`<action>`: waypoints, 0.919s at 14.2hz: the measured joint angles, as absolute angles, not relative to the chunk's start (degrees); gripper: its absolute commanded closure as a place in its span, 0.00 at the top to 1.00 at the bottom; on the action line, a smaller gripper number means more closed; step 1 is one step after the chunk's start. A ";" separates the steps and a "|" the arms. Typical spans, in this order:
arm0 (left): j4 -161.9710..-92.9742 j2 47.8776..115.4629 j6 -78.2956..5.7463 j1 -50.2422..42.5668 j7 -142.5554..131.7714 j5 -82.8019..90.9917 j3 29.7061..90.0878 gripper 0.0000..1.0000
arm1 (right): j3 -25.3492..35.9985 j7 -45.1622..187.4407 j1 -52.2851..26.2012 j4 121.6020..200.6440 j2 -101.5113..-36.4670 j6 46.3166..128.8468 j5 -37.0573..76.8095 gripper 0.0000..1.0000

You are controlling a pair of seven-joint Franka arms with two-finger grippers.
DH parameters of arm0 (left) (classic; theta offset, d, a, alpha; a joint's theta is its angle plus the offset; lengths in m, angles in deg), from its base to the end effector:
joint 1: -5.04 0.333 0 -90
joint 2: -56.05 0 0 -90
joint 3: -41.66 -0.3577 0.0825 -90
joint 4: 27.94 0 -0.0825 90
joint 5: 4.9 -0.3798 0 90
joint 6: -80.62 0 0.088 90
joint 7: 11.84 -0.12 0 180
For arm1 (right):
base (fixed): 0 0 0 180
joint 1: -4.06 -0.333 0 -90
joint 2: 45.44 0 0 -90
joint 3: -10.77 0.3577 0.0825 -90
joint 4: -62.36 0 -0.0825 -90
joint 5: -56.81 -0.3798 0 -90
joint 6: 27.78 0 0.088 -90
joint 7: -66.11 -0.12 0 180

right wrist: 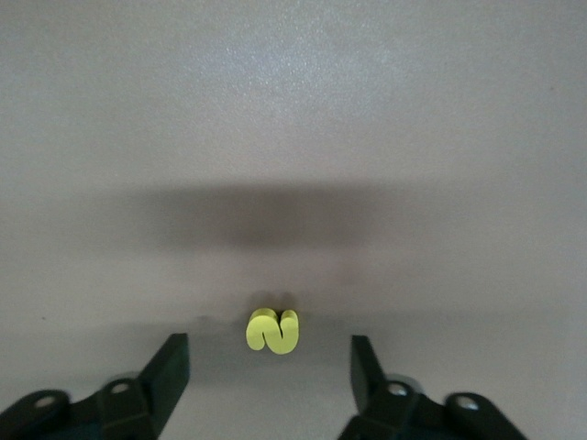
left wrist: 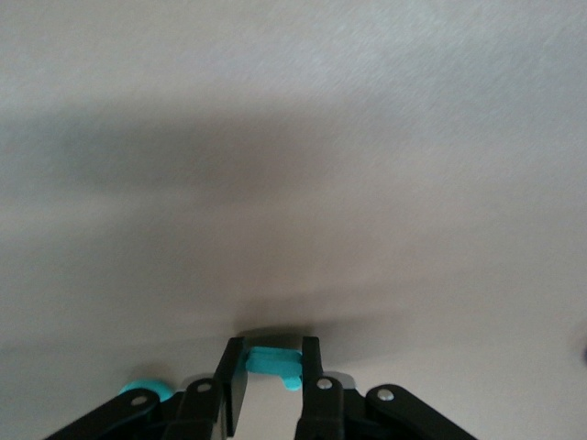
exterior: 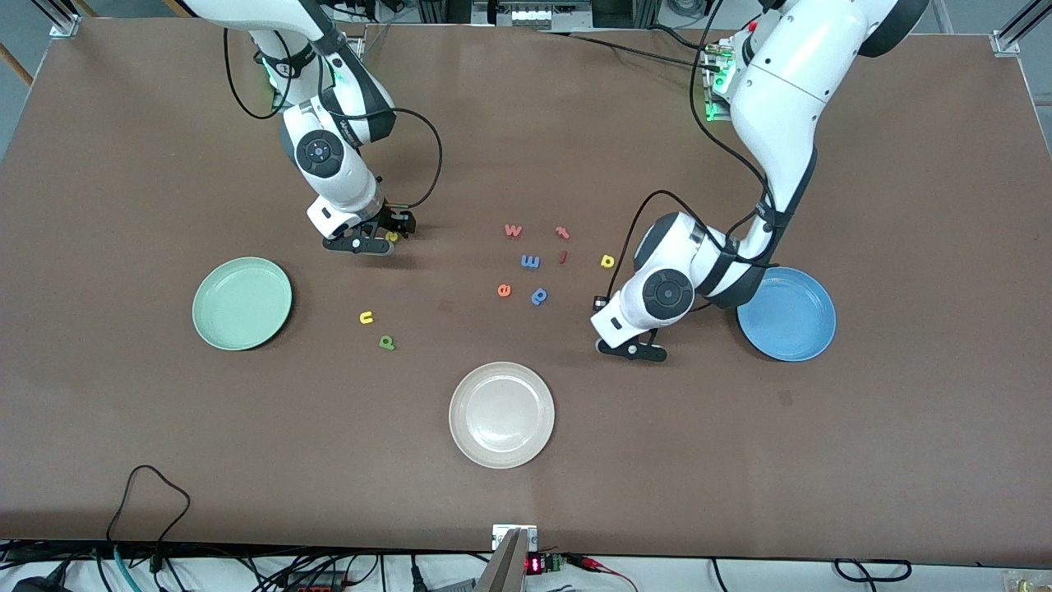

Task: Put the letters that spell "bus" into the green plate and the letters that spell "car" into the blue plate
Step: 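Grasp the yellow 2 with the right gripper while the left gripper lifts, then carry the cyan letter over the blue plate and open the left gripper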

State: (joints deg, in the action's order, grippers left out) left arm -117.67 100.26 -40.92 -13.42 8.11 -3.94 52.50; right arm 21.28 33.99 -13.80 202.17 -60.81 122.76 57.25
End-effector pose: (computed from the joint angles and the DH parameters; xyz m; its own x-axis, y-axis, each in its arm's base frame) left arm 0.6201 -0.3269 0.1992 0.9631 -0.1181 -0.2419 -0.1055 -0.9923 0.0645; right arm 0.4275 0.2336 0.2215 0.9941 -0.0630 -0.0885 -0.0630 -0.9980 0.0023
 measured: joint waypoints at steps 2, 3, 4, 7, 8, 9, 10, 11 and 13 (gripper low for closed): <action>-117.06 97.98 -36.70 -12.24 8.13 -3.94 52.26 0.15 | 21.28 33.92 -13.83 202.18 -61.03 122.77 57.25 0.65; -116.75 96.13 -34.00 -11.06 8.14 -3.94 52.05 0.15 | 21.28 33.89 -13.86 202.17 -61.15 122.77 57.25 0.65; -116.58 94.16 -31.29 -9.33 8.14 -3.94 51.79 0.15 | 21.28 33.88 -13.88 202.16 -61.29 122.77 57.25 0.65; -116.76 90.23 -24.64 -1.44 7.67 -5.84 51.28 0.15 | 21.28 33.83 -13.95 202.16 -61.83 123.19 57.25 0.65; -116.97 90.02 -23.73 1.28 6.69 -7.55 51.27 0.15 | 21.27 33.83 -14.02 202.16 -62.12 123.54 57.25 0.65; -117.52 90.10 -23.59 3.61 5.14 -8.87 51.26 0.15 | 21.28 33.83 -14.16 202.16 -62.47 123.85 57.25 0.65; -118.45 90.23 -23.64 5.66 3.16 -9.63 51.23 0.15 | 21.28 33.83 -14.30 202.16 -62.79 124.07 57.25 0.65; -119.46 90.38 -24.12 7.53 0.90 -9.84 51.22 0.15 | 21.28 33.83 -14.41 202.16 -63.07 124.21 57.25 0.65; -122.32 90.65 -27.65 10.93 -3.99 -9.90 51.19 0.15 | 21.28 33.82 -14.53 202.16 -63.39 124.39 57.25 0.65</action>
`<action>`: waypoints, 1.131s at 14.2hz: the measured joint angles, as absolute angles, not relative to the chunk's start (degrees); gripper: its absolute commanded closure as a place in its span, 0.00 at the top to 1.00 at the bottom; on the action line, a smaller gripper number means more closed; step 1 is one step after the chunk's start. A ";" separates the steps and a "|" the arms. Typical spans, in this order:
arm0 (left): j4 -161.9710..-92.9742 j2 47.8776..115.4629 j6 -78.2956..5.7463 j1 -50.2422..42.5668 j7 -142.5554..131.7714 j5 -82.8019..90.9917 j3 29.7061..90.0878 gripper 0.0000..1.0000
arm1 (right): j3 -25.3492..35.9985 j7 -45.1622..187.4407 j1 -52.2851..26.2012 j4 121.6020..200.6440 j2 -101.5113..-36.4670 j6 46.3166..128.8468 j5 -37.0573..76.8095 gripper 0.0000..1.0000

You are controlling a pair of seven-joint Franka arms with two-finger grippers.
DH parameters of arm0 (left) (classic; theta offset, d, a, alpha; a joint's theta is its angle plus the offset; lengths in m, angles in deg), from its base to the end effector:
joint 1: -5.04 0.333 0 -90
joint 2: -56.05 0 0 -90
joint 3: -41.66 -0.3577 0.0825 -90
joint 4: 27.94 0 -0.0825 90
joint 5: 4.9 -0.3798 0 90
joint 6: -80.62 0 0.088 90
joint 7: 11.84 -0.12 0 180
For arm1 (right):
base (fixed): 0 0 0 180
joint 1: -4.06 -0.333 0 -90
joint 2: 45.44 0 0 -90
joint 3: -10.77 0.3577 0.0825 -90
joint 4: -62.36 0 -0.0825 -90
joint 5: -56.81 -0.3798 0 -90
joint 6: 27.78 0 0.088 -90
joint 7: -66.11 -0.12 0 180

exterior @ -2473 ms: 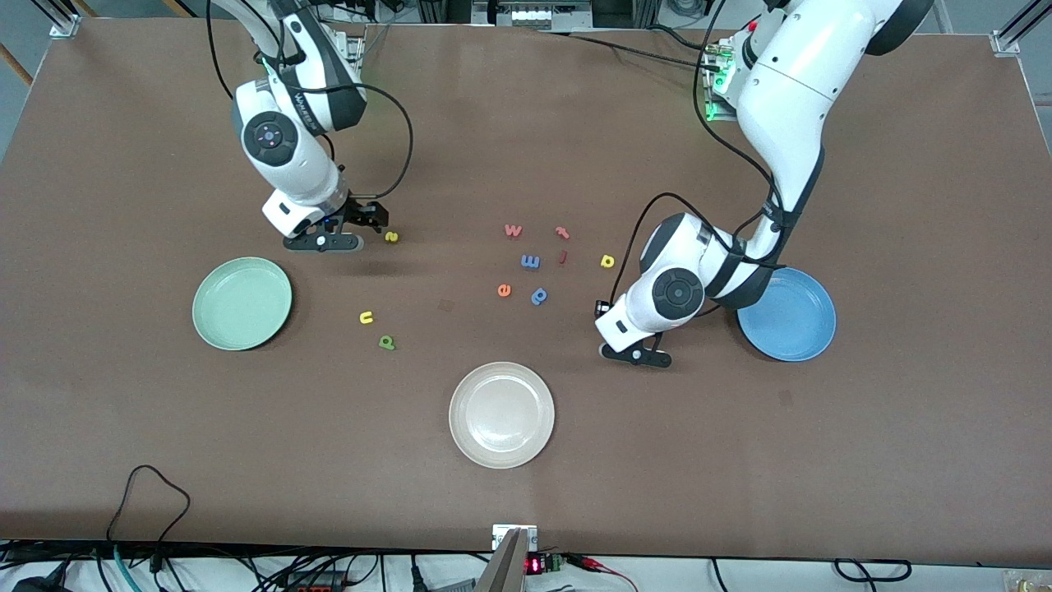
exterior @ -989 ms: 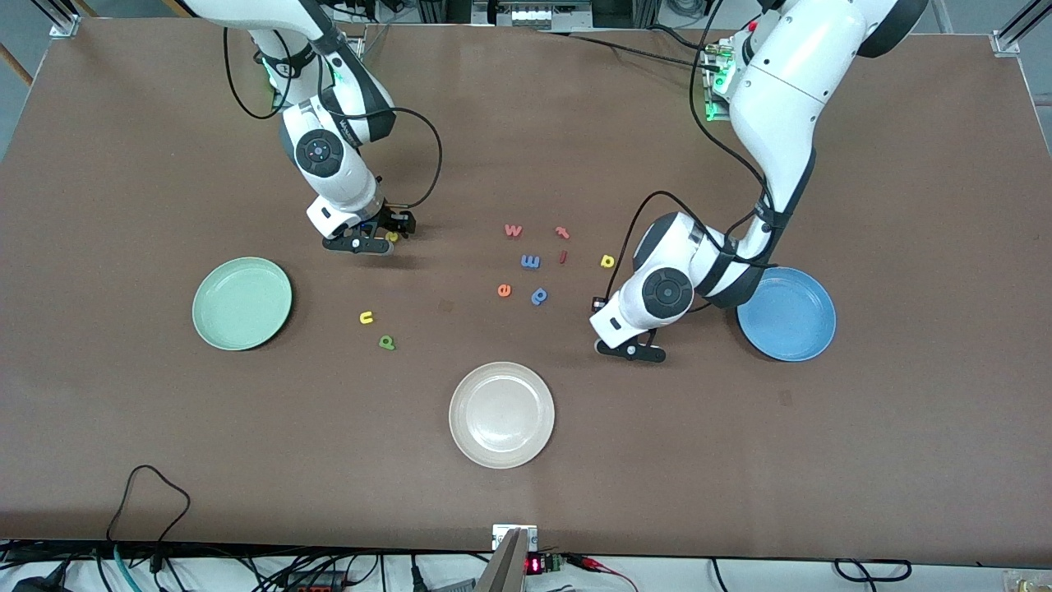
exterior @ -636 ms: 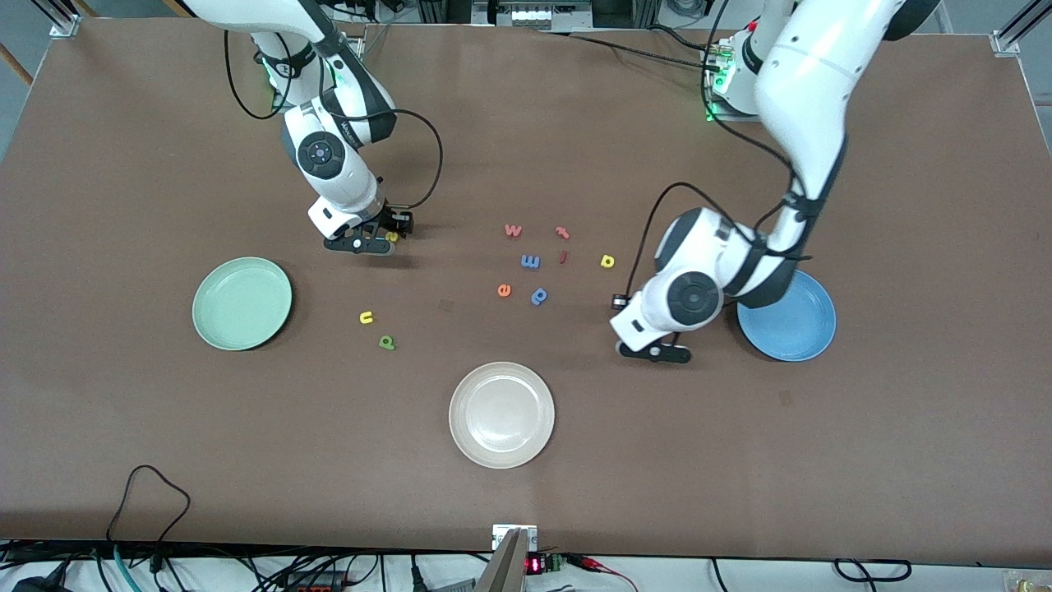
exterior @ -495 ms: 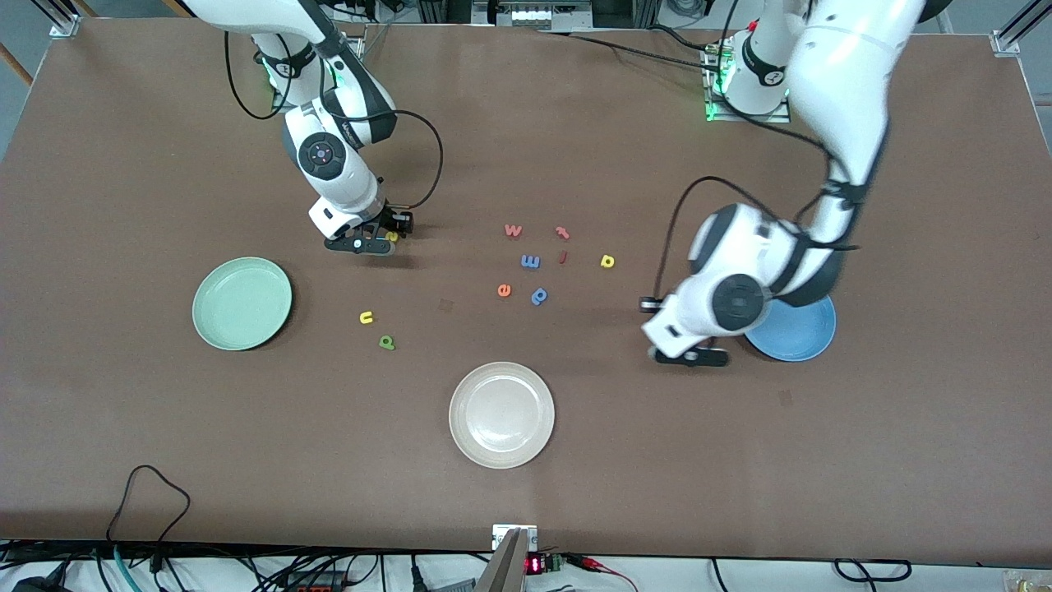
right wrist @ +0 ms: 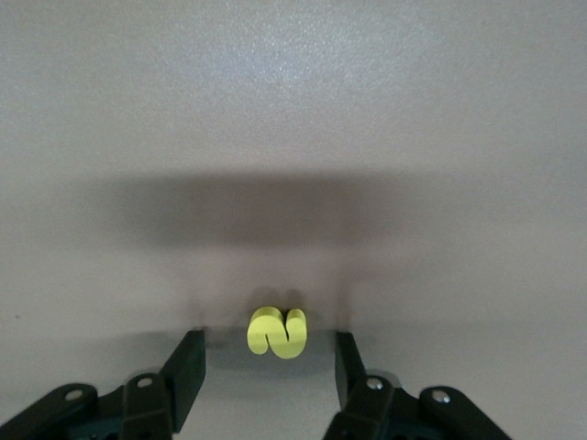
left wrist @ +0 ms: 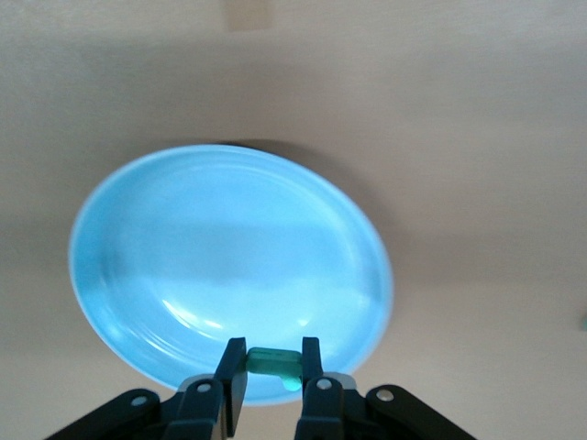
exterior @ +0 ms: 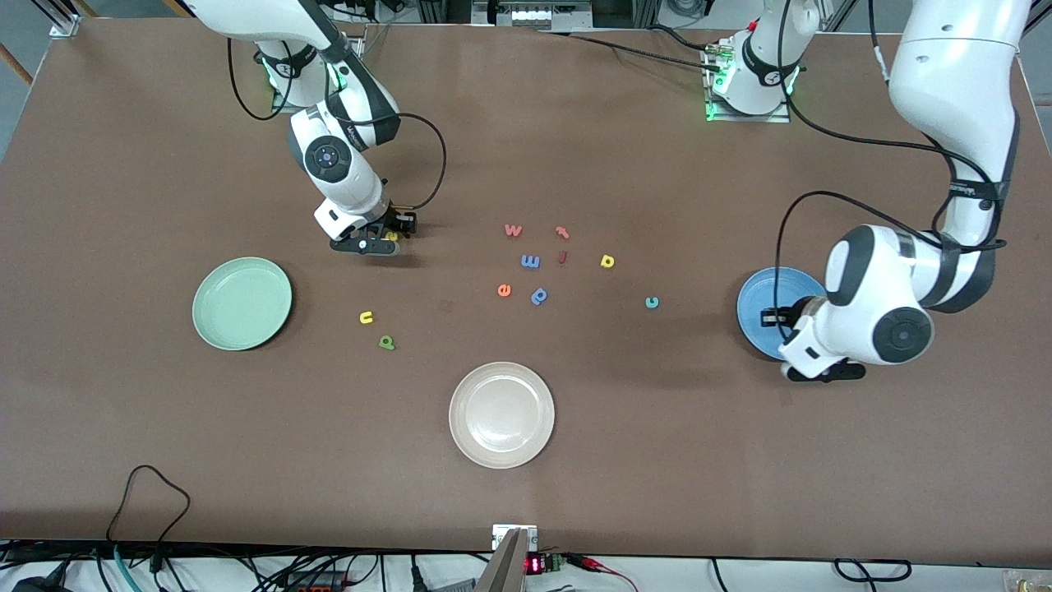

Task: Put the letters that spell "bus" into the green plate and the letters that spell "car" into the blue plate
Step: 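Carry the cyan letter over the blue plate and open the left gripper, then grasp the cyan c with the left gripper while the right gripper carries the 2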

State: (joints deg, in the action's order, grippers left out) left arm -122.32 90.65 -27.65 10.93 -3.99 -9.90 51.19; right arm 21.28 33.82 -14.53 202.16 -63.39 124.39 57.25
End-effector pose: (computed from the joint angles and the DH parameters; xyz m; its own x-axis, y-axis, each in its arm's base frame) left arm 0.6583 -0.0214 0.2665 0.9377 0.0446 -0.3447 0.0396 -0.9990 -0.0214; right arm 0.4226 0.2390 0.2022 0.9929 -0.0547 -0.1061 -0.0546 -0.9985 0.0040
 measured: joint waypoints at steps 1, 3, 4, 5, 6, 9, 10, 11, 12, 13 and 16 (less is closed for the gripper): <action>-123.99 90.99 -30.41 12.33 -5.71 -9.90 51.20 0.16 | 21.28 33.82 -14.56 202.16 -63.51 124.44 57.25 0.65; -126.57 92.10 -34.74 13.70 -7.11 -9.90 51.22 0.28 | 21.27 33.81 -14.59 202.15 -63.62 124.51 57.25 0.65; -127.38 92.66 -35.82 13.74 -7.21 -9.90 51.29 0.43 | 21.27 33.80 -14.60 202.15 -63.63 124.51 57.25 0.65; -127.82 93.08 -36.31 13.65 -7.22 -9.90 51.46 0.64 | 21.27 33.73 -14.60 202.15 -63.63 124.51 57.25 0.65; -128.02 93.34 -36.42 13.53 -7.22 -9.90 51.66 0.87 | 21.27 33.47 -14.60 202.15 -63.63 124.51 57.25 0.63; -127.54 92.70 -35.48 13.33 -7.38 -9.91 52.85 1.00 | 21.27 32.92 -14.60 202.15 -63.62 124.51 57.25 0.57; -127.07 91.91 -34.56 13.31 -7.45 -9.91 53.87 1.00 | 21.27 32.89 -14.60 202.15 -63.62 124.51 57.25 0.56; -126.64 90.96 -33.55 13.27 -7.45 -9.91 55.40 1.00 | 21.27 32.83 -14.60 202.11 -63.59 124.51 57.25 0.53; -126.28 90.08 -32.83 13.16 -7.39 -9.89 57.19 0.99 | 21.27 32.81 -14.60 202.11 -63.59 124.51 57.25 0.51; -126.11 89.48 -32.62 12.92 -6.90 -9.85 59.04 0.95 | 21.27 32.78 -14.61 202.09 -63.53 124.50 57.25 0.47; -125.97 89.91 -34.41 9.51 -3.69 -9.50 61.45 0.78 | 21.27 32.74 -14.63 202.05 -63.46 124.49 57.25 0.38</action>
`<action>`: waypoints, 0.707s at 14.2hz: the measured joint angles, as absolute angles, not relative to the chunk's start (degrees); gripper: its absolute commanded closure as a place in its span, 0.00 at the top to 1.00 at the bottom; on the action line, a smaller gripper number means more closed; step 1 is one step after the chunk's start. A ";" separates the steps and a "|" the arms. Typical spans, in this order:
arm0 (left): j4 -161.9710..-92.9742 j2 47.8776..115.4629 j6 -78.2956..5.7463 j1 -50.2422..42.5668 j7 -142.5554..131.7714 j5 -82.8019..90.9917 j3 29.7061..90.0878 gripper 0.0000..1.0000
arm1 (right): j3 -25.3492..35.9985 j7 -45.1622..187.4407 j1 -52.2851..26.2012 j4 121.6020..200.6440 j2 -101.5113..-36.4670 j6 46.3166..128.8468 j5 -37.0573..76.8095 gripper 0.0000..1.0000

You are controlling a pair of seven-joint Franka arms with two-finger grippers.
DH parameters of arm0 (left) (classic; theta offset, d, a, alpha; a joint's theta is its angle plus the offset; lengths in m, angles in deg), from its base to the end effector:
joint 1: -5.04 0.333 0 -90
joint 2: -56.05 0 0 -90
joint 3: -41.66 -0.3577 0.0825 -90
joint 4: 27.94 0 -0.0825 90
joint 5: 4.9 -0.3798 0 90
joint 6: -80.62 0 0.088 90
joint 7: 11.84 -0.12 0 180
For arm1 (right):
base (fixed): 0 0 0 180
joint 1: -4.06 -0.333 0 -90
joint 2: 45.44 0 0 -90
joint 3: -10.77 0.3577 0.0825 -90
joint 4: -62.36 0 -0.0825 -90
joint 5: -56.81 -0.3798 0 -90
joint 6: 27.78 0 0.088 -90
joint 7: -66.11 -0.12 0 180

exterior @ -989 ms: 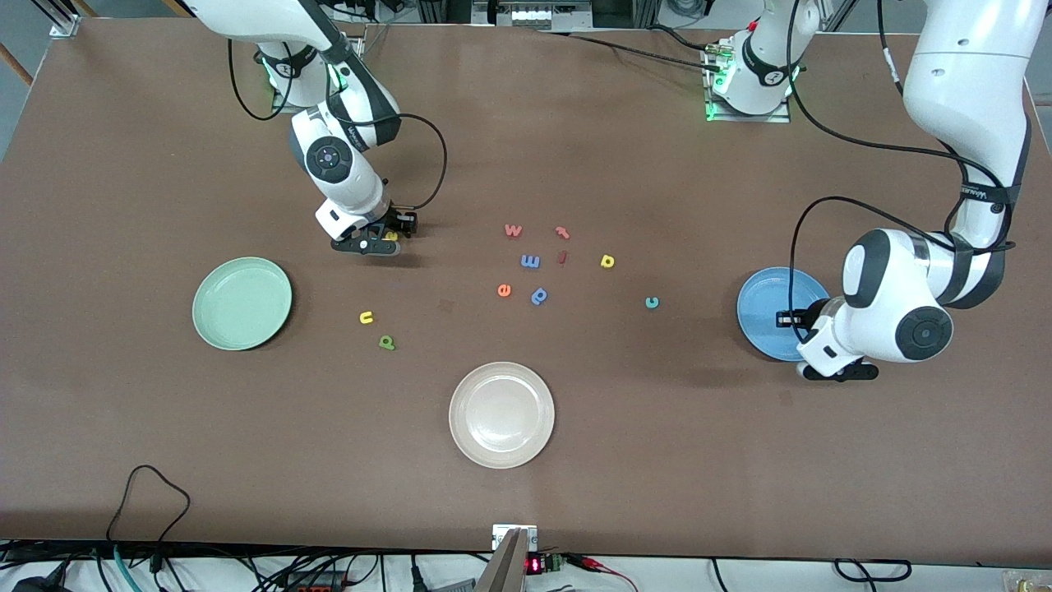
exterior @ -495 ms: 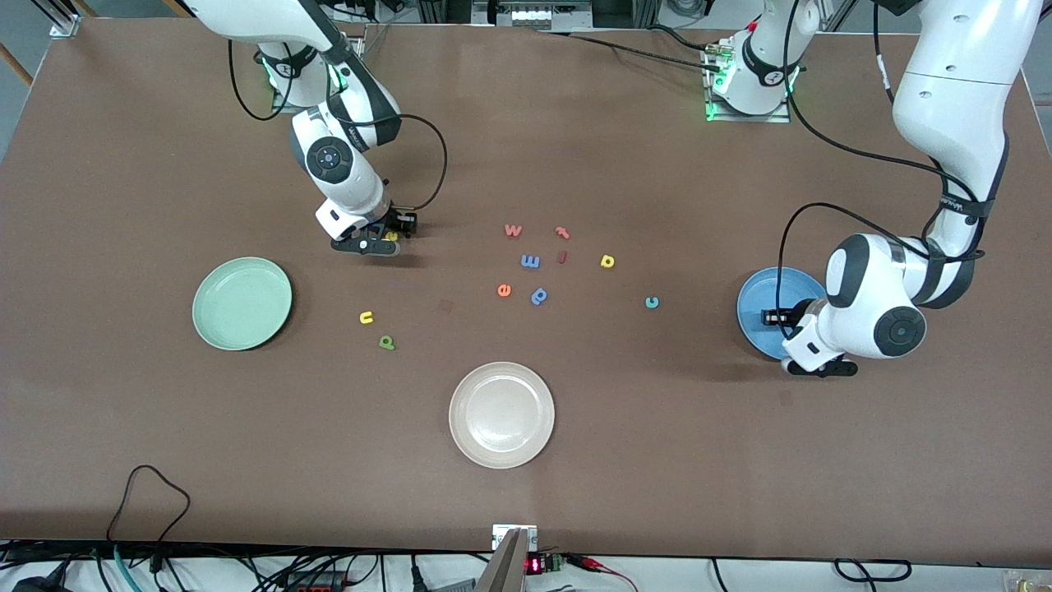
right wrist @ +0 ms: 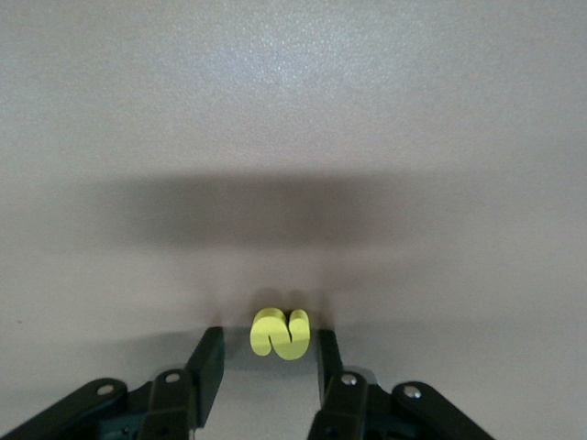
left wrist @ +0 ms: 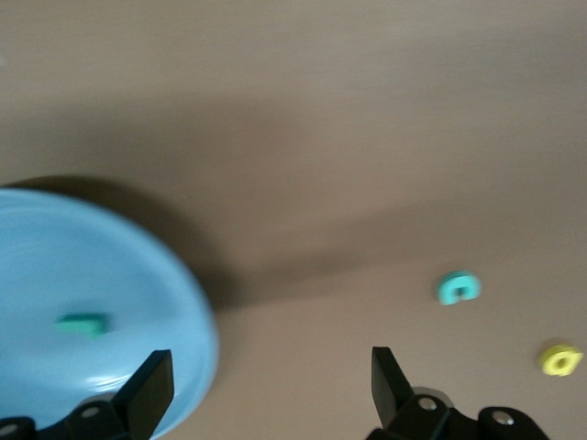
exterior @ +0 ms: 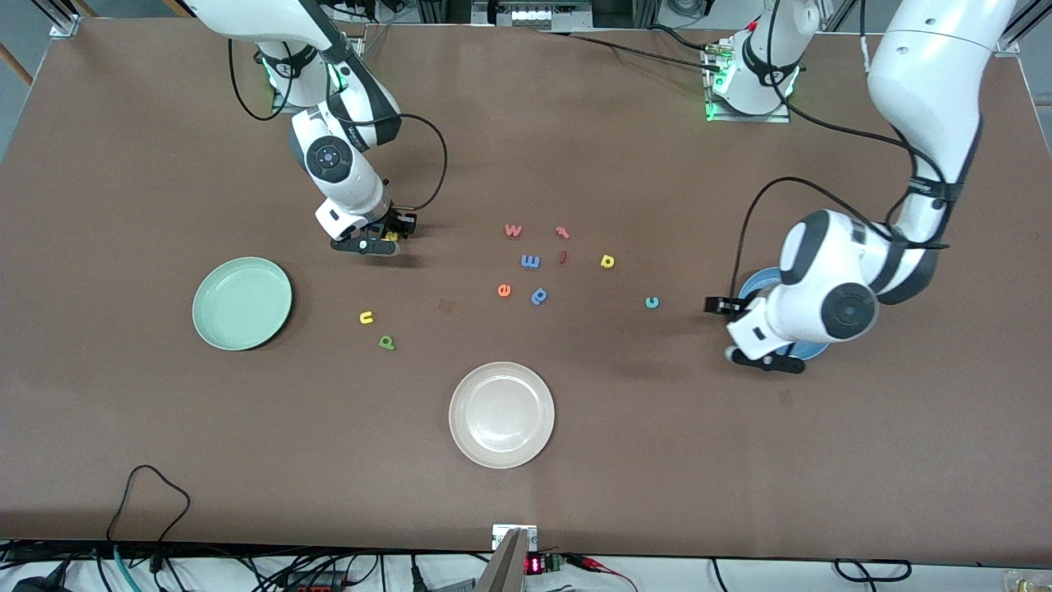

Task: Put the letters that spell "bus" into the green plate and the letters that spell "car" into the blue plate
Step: 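Grasp the cyan c with the left gripper while the right gripper carries the 2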

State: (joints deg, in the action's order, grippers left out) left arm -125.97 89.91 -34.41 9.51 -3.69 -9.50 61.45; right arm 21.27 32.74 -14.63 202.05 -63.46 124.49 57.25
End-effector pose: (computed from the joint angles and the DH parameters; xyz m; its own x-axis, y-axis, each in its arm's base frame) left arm 0.6411 -0.1446 0.2700 0.9521 -0.1459 -0.2688 -0.1257 -0.9879 0.0908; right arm 0.4231 0.2401 0.2023 0.9920 -0.0720 -0.1040 -0.0720 -0.9974 0.0045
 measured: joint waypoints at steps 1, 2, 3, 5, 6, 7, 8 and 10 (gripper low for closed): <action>-125.96 90.47 -35.33 7.88 -2.25 -9.46 61.46 0.78 | 21.27 32.74 -14.63 202.04 -63.38 124.48 57.25 0.35; -125.96 91.18 -36.25 6.45 -0.71 -9.45 61.47 0.75 | 21.27 32.70 -14.63 202.03 -63.36 124.48 57.25 0.33; -125.95 91.87 -37.14 5.34 0.55 -9.45 61.48 0.73 | 21.27 32.70 -14.63 202.03 -63.36 124.48 57.25 0.29; -125.93 93.26 -39.29 3.51 3.05 -9.45 61.47 0.71 | 21.27 32.69 -14.63 202.02 -63.31 124.47 57.25 0.25; -125.93 93.99 -40.65 2.77 4.45 -9.44 61.48 0.71 | 21.27 32.67 -14.63 202.02 -63.27 124.47 57.25 0.22; -125.92 94.68 -41.94 2.09 5.58 -9.45 61.47 0.70 | 21.27 32.67 -14.63 202.02 -63.27 124.46 57.25 0.18; -125.93 95.38 -43.04 1.56 6.14 -9.45 61.47 0.69 | 21.27 32.67 -14.63 202.03 -63.25 124.43 57.25 0.16; -125.93 96.35 -44.00 1.13 6.94 -9.45 61.47 0.68 | 21.27 32.67 -14.63 202.03 -63.25 124.43 57.25 0.13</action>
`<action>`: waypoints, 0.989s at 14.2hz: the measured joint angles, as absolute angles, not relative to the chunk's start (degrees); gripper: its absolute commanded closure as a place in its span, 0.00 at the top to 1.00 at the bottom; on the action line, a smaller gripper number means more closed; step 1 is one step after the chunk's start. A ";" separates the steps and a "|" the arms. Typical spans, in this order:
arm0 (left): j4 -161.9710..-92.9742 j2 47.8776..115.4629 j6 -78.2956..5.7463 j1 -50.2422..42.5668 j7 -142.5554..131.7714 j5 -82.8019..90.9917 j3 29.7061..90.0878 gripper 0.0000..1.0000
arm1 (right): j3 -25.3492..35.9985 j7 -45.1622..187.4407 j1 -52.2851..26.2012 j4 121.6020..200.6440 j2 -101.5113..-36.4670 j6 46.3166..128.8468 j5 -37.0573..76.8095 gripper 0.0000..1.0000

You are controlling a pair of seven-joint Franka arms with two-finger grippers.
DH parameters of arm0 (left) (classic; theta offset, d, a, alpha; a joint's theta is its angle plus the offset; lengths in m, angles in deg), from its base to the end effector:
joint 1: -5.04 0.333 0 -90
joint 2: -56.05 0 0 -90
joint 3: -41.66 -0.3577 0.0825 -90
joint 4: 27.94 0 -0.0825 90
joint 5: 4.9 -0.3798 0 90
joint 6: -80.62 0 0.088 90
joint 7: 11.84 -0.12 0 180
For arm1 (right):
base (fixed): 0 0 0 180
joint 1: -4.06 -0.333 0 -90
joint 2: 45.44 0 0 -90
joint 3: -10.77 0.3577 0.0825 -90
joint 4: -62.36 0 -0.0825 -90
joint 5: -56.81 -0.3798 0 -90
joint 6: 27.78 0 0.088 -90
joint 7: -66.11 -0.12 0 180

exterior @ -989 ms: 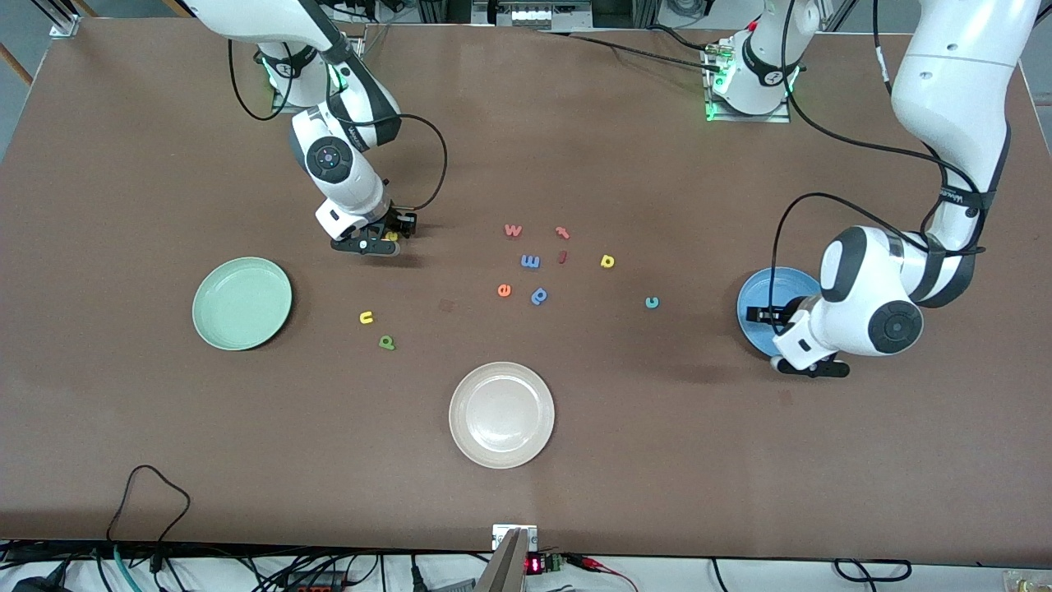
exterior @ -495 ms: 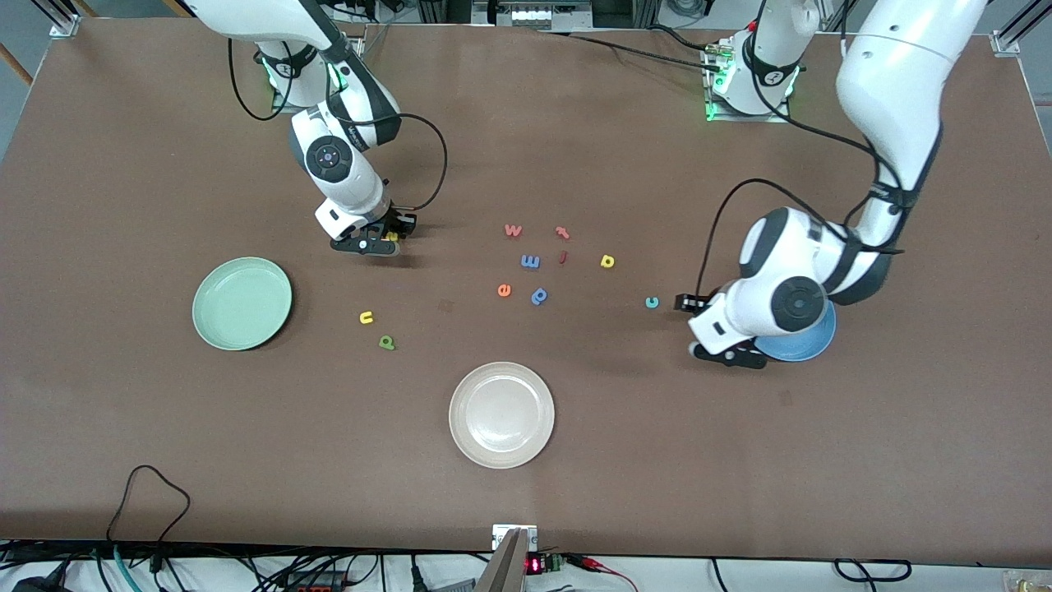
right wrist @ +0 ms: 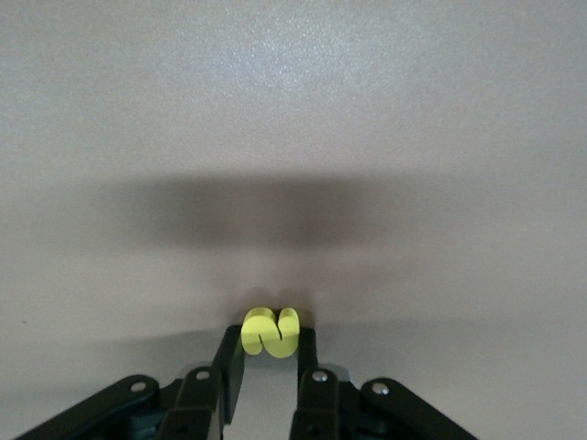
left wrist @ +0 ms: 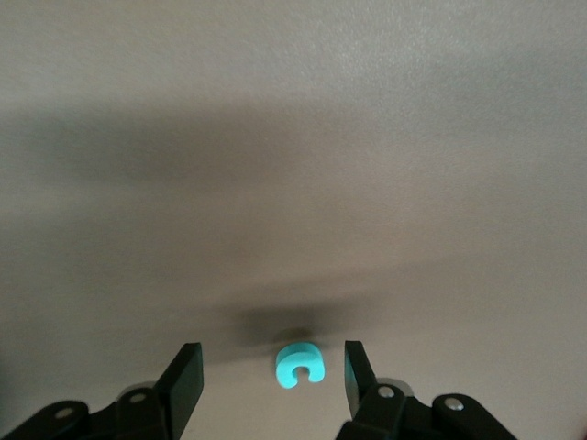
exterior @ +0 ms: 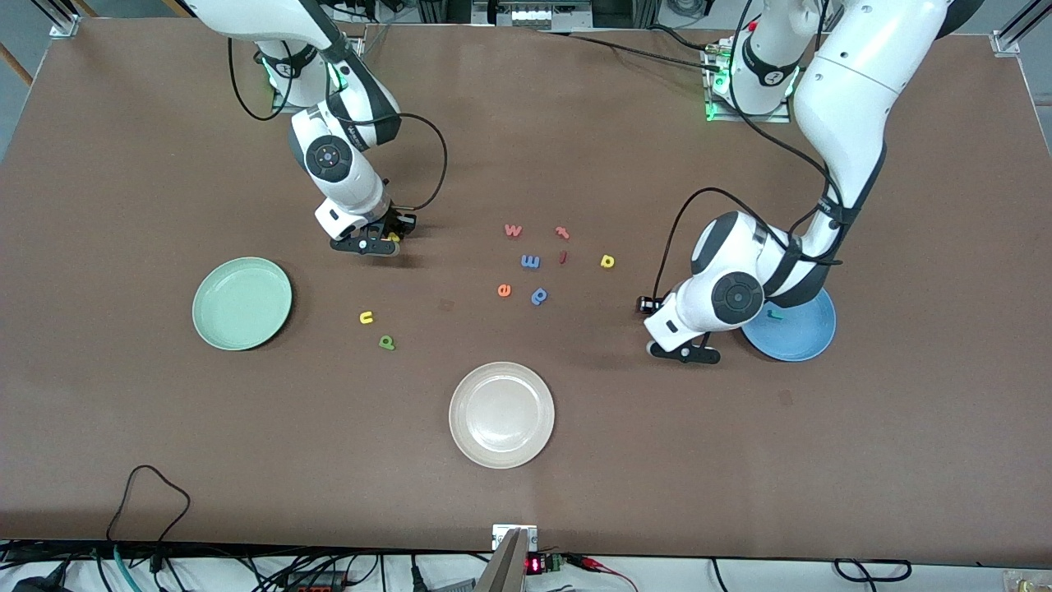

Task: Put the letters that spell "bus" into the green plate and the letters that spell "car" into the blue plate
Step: 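Grasp the cyan c with the left gripper while the right gripper carries the 2, then drop the 2 on the green plate while the left gripper drops the c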

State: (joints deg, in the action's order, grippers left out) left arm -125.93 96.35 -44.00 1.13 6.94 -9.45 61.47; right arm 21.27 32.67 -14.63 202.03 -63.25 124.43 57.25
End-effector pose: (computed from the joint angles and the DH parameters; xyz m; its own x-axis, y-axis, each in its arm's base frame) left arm 0.6245 -0.2437 0.2087 0.9673 -0.0923 -0.2364 -0.0718 -0.9930 0.0942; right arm 0.4235 0.2402 0.2041 0.9922 -0.0731 -0.1012 -0.0731 -0.9973 0.0036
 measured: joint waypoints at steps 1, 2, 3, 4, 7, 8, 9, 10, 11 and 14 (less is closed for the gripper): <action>-125.93 96.63 -44.07 1.13 7.24 -9.45 61.43 0.66 | 21.27 32.67 -14.63 202.03 -63.24 124.43 57.25 0.09; -125.93 96.82 -44.07 1.14 7.47 -9.45 61.38 0.66 | 21.26 32.74 -14.62 202.01 -63.22 124.45 57.25 0.09; -125.94 97.01 -44.07 1.12 7.67 -9.45 61.39 0.63 | 21.19 33.03 -14.55 201.86 -63.12 124.43 57.25 0.09; -125.98 97.19 -44.07 1.09 7.77 -9.45 61.39 0.61 | 21.07 33.70 -14.26 201.52 -62.80 123.86 57.28 0.09; -126.33 97.67 -44.07 0.94 7.88 -9.45 61.40 0.59 | 20.04 39.35 -11.58 198.30 -59.78 116.76 57.34 0.09; -126.49 97.80 -44.07 0.78 7.95 -9.45 61.41 0.57 | 19.59 42.22 -9.95 196.82 -58.61 114.18 57.36 0.09; -126.53 97.81 -44.08 0.60 8.12 -9.45 61.40 0.57 | 19.03 45.82 -7.88 195.26 -57.55 111.88 57.38 0.08; -126.53 97.79 -44.07 0.40 8.43 -9.45 61.40 0.55 | 16.72 54.38 -3.90 192.43 -56.60 109.44 57.41 0.09; -126.53 97.79 -44.07 0.34 8.54 -9.45 61.40 0.52 | 15.48 58.31 -2.35 191.42 -56.69 109.03 57.48 0.09; -126.54 97.75 -44.03 -0.03 8.84 -9.47 61.40 0.43 | 10.28 71.68 1.66 187.72 -59.43 109.04 57.48 0.09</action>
State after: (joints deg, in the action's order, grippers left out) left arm -126.54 97.75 -44.03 -0.03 8.84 -9.47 61.40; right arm 10.28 71.68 1.66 187.72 -59.43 109.04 57.48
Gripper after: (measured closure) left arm 0.498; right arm 0.727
